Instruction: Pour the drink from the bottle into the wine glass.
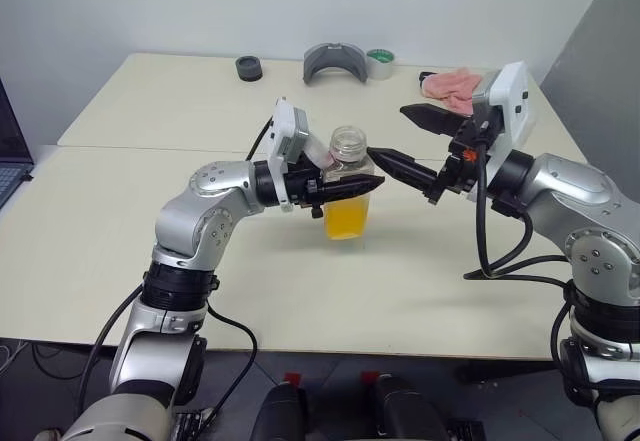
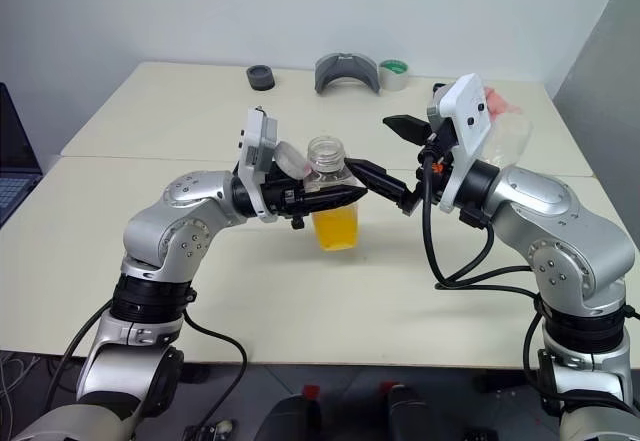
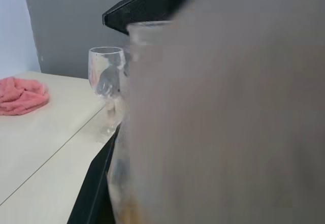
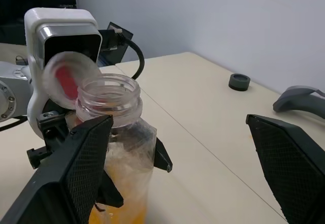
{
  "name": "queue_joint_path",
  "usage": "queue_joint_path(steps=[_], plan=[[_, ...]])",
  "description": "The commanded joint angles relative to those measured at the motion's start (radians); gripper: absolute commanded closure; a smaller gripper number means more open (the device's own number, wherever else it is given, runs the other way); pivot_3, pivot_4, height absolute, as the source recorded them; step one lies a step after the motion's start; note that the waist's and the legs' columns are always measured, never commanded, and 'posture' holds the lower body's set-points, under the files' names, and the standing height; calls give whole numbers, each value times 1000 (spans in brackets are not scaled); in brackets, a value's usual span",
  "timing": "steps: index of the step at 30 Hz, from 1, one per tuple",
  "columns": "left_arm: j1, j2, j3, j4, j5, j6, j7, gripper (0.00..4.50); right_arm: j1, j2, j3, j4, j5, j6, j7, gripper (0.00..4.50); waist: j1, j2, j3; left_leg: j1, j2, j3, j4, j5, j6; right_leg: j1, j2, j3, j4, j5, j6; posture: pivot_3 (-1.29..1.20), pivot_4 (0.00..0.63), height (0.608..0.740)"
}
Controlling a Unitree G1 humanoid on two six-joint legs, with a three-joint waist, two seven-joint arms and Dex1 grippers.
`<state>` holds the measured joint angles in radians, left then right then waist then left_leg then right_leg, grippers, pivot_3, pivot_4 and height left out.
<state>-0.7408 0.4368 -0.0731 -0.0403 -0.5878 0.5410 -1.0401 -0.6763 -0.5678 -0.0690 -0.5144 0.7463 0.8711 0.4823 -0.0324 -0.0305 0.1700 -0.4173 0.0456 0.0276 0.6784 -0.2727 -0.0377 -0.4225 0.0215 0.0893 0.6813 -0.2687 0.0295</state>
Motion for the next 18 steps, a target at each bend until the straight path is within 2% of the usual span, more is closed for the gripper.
queue_joint_path(steps=[1, 18], plan=[[-31, 1, 20, -36, -10, -14, -6, 2595, 2, -4, -30, -17, 8, -22, 7, 30, 0, 0, 0, 0, 0, 0, 0, 0, 0, 0, 0, 0, 0, 0, 0, 0, 150, 740], [-22, -3, 21, -45, -12, -16, 2, 2595, 12, -8, -34, -29, 40, -22, 43, 30, 0, 0, 0, 0, 0, 0, 0, 0, 0, 0, 0, 0, 0, 0, 0, 0, 150, 740]])
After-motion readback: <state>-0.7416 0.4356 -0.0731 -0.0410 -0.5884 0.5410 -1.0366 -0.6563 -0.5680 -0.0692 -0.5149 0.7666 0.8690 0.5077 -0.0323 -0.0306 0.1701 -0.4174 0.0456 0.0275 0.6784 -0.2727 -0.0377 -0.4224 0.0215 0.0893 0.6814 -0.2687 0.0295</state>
